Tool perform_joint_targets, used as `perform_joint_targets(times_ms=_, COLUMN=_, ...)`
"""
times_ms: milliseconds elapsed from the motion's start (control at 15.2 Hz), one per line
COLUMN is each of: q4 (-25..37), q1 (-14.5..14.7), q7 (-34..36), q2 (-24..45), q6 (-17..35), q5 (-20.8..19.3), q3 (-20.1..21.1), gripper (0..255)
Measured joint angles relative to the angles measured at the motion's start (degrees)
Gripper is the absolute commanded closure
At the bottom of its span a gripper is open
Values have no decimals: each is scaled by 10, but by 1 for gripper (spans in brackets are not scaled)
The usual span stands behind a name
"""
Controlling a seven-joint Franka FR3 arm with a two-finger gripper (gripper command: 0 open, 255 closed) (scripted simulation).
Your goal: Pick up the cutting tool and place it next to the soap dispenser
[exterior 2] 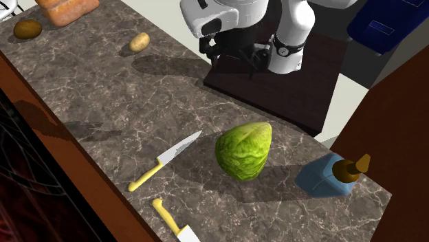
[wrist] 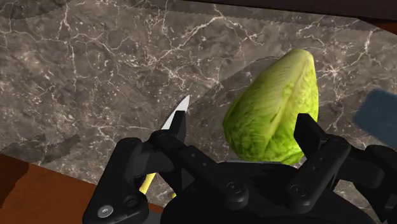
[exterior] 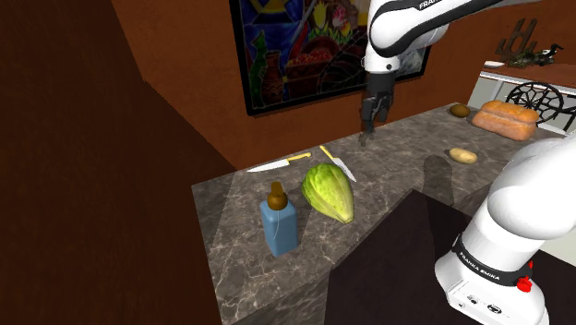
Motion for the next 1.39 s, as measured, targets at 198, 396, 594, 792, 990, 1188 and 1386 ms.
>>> perform_joint_targets(times_ms=198, q4=-2, q1=-1, q7=-14, q2=55, q6=66, q5=2, q3=-14, gripper=0)
perform_joint_targets(times_ms=396, q4=20, q1=0, q7=-34, q2=125, q6=123, q5=12, q3=-29, gripper=0)
perform_joint_targets(times_ms=594, q4=37, q1=-1, q7=-58, q2=185, q6=175, q5=26, q3=-42, gripper=0)
perform_joint_targets(times_ms=792, q4=70, q1=-3, q7=-87, q2=256, q6=219, q5=49, q3=-51, gripper=0)
perform_joint_targets(times_ms=990, q4=103, q1=-7, q7=-114, q2=321, q6=258, q5=77, q3=-54, gripper=0)
perform_joint_targets(times_ms=1188, q4=153, q1=-17, q7=-143, q2=387, q6=279, q5=107, q3=-52, gripper=0)
perform_joint_targets(times_ms=1386, q4=206, q1=-31, q7=-169, q2=460, q6=303, q5=139, q3=-42, gripper=0)
